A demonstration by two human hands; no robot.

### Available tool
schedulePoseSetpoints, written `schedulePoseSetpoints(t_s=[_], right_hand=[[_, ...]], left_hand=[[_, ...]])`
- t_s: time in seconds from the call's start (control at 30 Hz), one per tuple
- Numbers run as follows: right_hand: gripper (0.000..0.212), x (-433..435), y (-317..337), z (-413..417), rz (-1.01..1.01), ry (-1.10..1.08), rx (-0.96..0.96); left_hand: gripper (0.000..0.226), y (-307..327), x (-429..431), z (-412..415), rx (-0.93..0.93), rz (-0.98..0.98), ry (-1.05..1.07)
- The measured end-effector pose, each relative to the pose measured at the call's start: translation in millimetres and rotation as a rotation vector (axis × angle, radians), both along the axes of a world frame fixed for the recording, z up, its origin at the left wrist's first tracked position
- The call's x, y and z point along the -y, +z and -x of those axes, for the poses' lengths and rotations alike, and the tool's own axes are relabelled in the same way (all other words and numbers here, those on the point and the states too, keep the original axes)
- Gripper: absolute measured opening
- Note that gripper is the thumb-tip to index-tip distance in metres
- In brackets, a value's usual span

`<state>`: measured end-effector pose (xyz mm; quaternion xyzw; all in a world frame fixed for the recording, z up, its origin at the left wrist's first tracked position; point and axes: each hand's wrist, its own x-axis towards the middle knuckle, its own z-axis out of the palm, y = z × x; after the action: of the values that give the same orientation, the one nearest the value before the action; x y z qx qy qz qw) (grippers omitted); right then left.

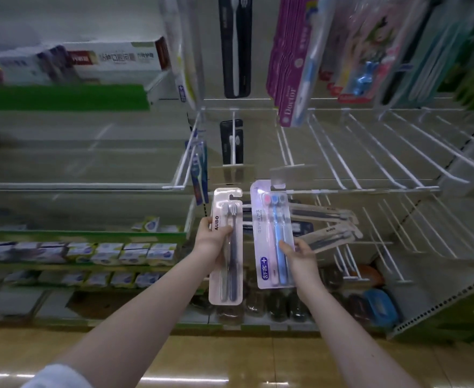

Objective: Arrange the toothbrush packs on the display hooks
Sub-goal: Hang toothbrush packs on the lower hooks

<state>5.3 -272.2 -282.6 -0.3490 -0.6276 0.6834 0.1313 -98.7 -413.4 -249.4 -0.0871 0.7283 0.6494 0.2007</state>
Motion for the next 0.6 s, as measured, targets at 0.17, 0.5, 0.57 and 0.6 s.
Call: schedulePoseSetpoints(t_s=[0.17,0.5,0.57,0.6], right_hand=[[0.021,-2,10,3,-0.016,-0.006,-0.001],[0.016,-57,15,21,-0.015,-0.018,-0.001],[0.012,-68,14,27,-0.023,-0.005,-0.008],[0.012,-73,13,28,-0.028,-0.003,-0.01]], left_hand=[[0.041,2,-5,4,0.022,-0.03,-0.044],[0.021,7,-45,20,0.035,-0.079,-0.142],[0.02,8,-55,26,0.044,-0.086,-0.135],[0.02,7,-60,29,0.049,-0.079,-0.132]])
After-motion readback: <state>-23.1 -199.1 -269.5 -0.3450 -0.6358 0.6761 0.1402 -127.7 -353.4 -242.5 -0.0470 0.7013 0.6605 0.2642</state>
